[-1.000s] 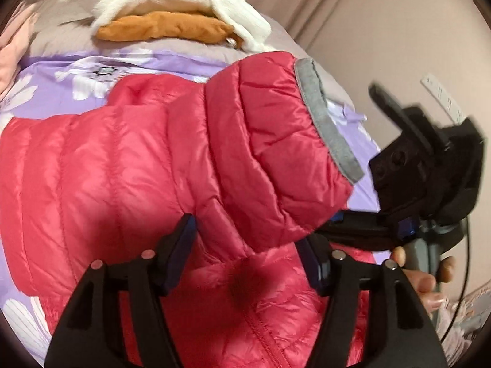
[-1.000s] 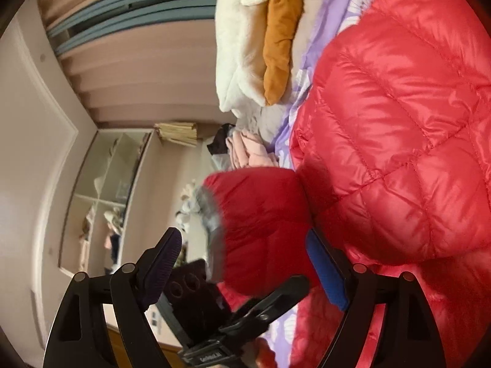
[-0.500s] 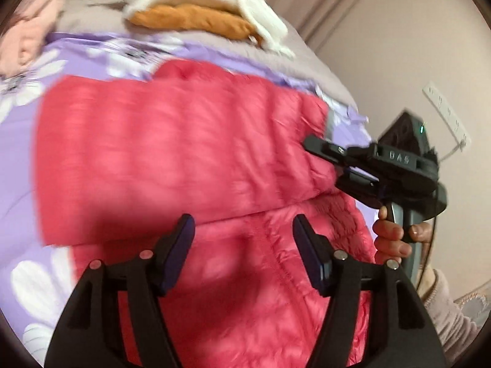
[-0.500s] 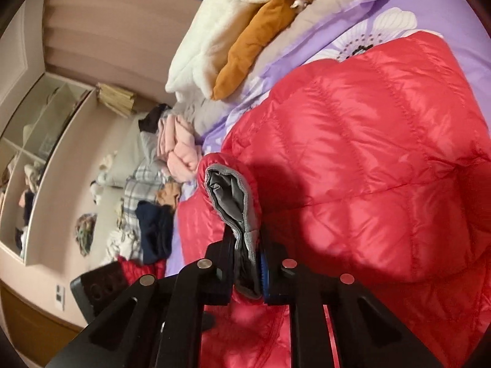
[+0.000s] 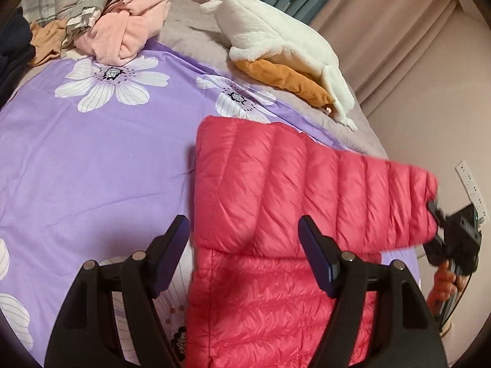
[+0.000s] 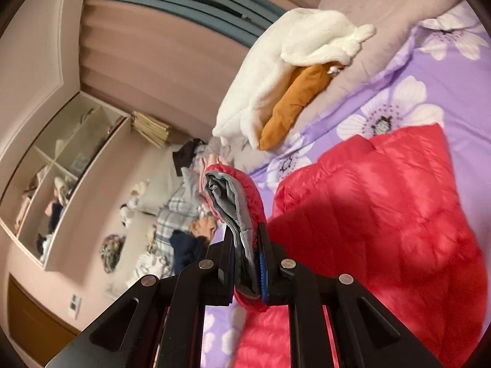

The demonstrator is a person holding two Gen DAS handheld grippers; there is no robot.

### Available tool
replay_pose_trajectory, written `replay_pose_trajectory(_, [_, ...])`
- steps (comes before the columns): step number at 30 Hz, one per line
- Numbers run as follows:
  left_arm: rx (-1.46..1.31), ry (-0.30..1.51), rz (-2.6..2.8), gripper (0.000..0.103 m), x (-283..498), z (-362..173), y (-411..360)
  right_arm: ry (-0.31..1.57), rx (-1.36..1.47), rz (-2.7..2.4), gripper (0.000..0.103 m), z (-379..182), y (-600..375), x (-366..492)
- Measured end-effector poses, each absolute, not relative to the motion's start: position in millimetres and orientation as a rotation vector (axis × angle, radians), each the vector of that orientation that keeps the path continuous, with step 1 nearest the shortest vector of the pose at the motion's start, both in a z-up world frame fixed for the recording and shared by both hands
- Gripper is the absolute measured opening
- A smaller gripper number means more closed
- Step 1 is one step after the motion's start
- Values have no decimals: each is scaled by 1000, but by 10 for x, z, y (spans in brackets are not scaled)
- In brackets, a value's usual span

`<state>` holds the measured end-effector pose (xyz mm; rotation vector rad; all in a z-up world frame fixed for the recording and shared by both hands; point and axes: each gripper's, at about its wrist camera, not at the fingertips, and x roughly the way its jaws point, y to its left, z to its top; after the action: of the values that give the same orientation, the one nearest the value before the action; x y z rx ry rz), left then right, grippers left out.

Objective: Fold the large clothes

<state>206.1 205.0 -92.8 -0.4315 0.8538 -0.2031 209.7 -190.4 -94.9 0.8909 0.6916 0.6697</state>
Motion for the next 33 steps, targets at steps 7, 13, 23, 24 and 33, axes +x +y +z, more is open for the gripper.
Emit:
replay_pose_trajectory(7, [-383,870,-230,73,2233,-927,1800,861,955,565,14,-1448,-2118,2008])
replay_pose_trajectory(13, [-296,913,-240,73,2474,-1079,1512,965,860,457,14,-1811,-2146,2242])
replay_pose_trajectory(23, [-162,1023,-184,75,2770,-1601,1333,1043,884,421,14,-2145,-2214,2269])
replay_pose_trajectory(24, [-157,1029,-185,75,2784,-1628,1323,1043,877,418,14,-2158,-2215,2275])
replay_pose_trajectory(33, [-165,1033,-221,74,2622,-1531,1301,990,747,337,24,-1845,-2237,2065])
